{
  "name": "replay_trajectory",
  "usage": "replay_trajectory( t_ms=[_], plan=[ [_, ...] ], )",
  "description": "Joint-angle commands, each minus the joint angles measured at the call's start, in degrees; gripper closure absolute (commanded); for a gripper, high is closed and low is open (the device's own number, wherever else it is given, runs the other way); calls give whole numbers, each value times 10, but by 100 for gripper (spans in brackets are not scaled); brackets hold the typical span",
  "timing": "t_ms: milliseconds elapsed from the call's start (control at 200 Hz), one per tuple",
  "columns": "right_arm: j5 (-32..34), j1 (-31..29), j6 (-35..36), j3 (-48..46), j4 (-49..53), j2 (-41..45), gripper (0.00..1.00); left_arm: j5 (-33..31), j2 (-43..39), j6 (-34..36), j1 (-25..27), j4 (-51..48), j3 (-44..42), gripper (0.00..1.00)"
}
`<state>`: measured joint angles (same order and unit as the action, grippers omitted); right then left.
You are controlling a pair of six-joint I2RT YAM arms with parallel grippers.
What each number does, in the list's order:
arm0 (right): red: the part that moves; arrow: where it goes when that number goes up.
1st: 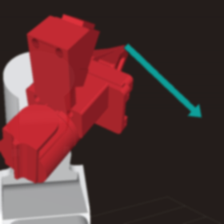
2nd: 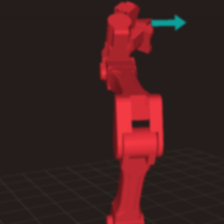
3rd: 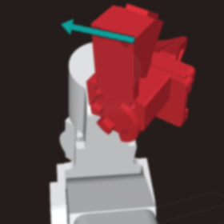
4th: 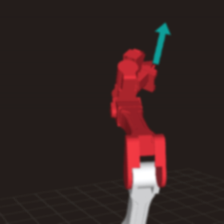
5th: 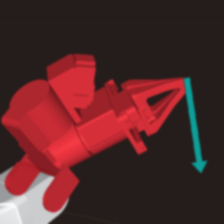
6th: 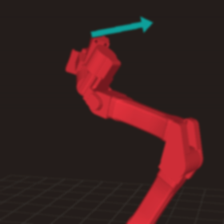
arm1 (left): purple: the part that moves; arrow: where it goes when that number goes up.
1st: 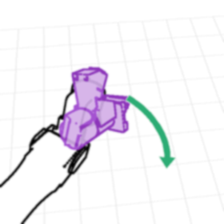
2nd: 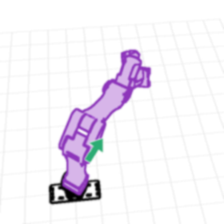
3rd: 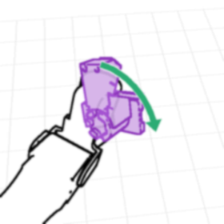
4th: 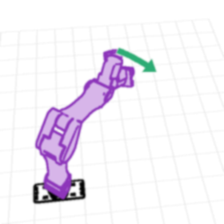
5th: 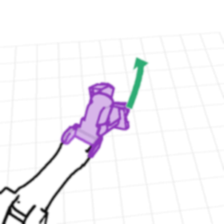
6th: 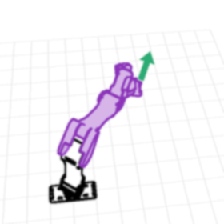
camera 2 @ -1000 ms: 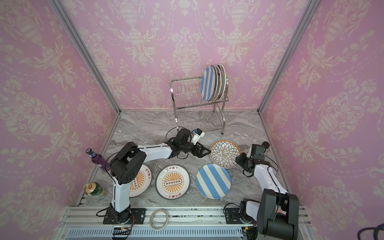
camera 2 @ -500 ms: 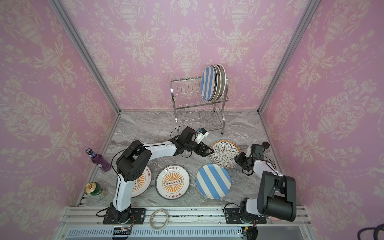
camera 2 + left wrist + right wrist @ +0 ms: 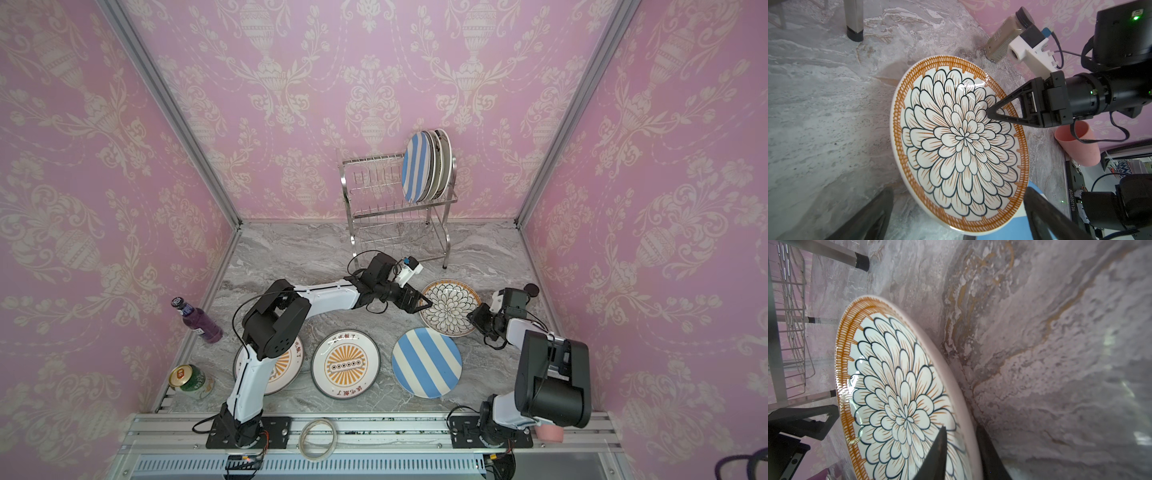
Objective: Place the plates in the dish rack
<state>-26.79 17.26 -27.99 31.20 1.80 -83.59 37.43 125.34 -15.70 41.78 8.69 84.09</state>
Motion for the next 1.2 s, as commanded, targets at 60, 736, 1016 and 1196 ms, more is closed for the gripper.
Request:
replay_trajectory(
  t_ms=[60,736,1016,1196],
  plan=[
    [-2,-1,11,9,7,0,85,19,7,12,9,-11,12,1],
    [144,-26,77,104,197,171,100,-79,-173,32,-16,-14,-57,1],
    [224,-131,97,206,313,264,100,-135,-321,71,-60,-30,-141,1],
    [243,-245,111,287,365,276,100,-122,-434,22,-128,-11,-199,1]
  ],
)
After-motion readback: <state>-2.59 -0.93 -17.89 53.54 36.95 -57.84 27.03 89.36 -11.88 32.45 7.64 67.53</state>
